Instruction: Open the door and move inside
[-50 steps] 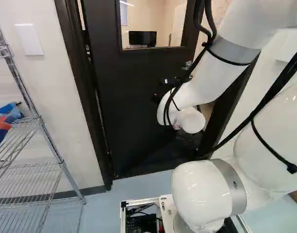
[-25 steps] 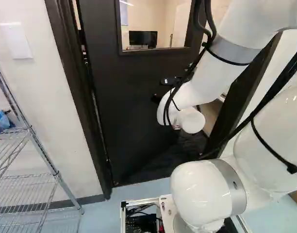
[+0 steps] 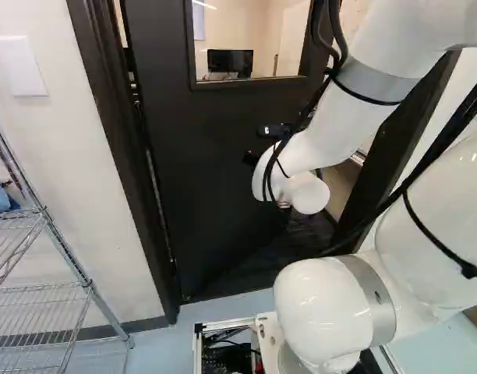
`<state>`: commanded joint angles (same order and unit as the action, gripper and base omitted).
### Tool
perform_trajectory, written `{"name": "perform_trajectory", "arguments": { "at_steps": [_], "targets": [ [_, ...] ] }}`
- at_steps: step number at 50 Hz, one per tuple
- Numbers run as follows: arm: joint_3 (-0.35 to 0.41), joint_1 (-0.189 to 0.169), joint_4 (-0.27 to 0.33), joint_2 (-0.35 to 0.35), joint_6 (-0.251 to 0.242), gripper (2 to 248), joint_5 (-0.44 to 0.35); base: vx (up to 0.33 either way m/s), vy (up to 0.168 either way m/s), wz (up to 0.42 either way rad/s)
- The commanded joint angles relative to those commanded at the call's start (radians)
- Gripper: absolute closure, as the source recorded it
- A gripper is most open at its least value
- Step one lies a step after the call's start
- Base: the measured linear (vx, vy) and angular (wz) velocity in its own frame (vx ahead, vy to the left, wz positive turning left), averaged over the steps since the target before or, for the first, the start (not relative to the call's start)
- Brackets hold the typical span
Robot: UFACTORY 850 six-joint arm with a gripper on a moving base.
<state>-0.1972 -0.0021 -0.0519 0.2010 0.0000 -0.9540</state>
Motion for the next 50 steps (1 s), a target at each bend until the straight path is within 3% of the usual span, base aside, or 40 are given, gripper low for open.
{"name": "perform_trajectory", "arguments": {
  "at_steps": [16,50],
  "targets": [
    [-0.011,0.001,-0.027,-0.013,0.000,3,0.002,0.000,0.000,0.000],
    [-0.142,0.054,-0.194,-0.152,0.000,3,0.041,0.000,0.000,0.000]
  ]
}}
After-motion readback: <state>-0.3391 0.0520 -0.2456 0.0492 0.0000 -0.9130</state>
